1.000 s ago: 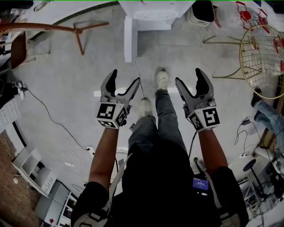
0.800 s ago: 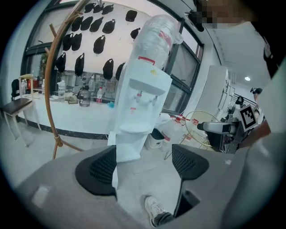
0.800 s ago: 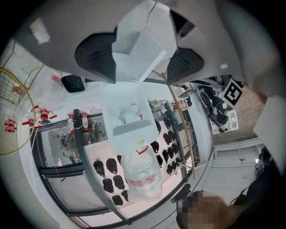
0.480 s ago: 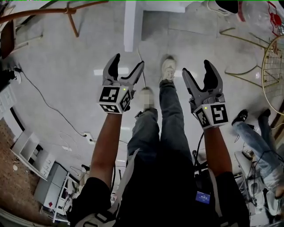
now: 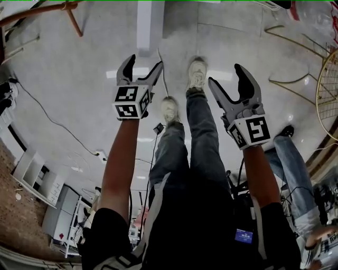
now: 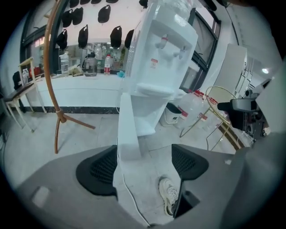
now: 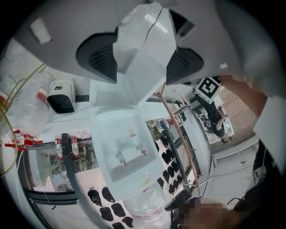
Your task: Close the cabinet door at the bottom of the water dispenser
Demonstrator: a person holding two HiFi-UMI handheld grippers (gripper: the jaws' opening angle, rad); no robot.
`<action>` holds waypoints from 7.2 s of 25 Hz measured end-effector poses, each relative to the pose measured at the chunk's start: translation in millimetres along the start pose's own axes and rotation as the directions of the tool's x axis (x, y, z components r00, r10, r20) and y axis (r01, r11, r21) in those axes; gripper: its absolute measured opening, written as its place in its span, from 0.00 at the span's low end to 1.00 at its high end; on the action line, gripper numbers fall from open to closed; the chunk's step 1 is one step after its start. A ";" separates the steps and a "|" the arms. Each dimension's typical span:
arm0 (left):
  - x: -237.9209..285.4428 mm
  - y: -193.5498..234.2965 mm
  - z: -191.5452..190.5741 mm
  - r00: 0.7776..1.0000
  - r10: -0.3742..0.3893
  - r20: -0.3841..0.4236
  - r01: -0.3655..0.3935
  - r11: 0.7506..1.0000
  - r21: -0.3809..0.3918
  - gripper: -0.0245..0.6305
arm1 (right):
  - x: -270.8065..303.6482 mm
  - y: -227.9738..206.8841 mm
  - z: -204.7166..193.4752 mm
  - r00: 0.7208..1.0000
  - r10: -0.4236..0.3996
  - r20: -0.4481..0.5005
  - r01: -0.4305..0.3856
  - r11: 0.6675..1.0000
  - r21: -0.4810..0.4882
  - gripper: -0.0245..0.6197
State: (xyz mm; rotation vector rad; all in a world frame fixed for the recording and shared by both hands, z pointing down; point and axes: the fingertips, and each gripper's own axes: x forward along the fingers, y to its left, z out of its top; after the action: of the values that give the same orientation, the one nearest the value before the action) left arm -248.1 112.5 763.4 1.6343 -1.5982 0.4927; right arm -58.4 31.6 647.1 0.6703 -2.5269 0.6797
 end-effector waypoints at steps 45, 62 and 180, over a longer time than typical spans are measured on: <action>85.0 -88.3 1.6 0.946 -0.210 -0.245 0.200 0.978 -0.064 0.61 | -27.9 -69.1 3.0 0.989 -0.137 0.057 0.126 0.978 0.165 0.48; 123.0 -107.7 36.9 0.953 -0.223 -0.205 0.201 0.972 -0.123 0.60 | -35.6 -104.9 10.1 0.984 -0.172 0.043 0.162 0.971 0.177 0.47; 290.4 -181.5 149.5 0.918 -0.264 -0.296 0.322 0.932 0.168 0.41 | -66.0 -201.2 18.1 0.856 -0.517 0.029 0.466 0.794 0.390 0.43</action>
State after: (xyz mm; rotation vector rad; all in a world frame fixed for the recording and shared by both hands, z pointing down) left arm -71.2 -207.8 839.1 1.8412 -1.1042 0.7106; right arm 99.0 -109.7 667.6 1.4942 -2.1901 0.9427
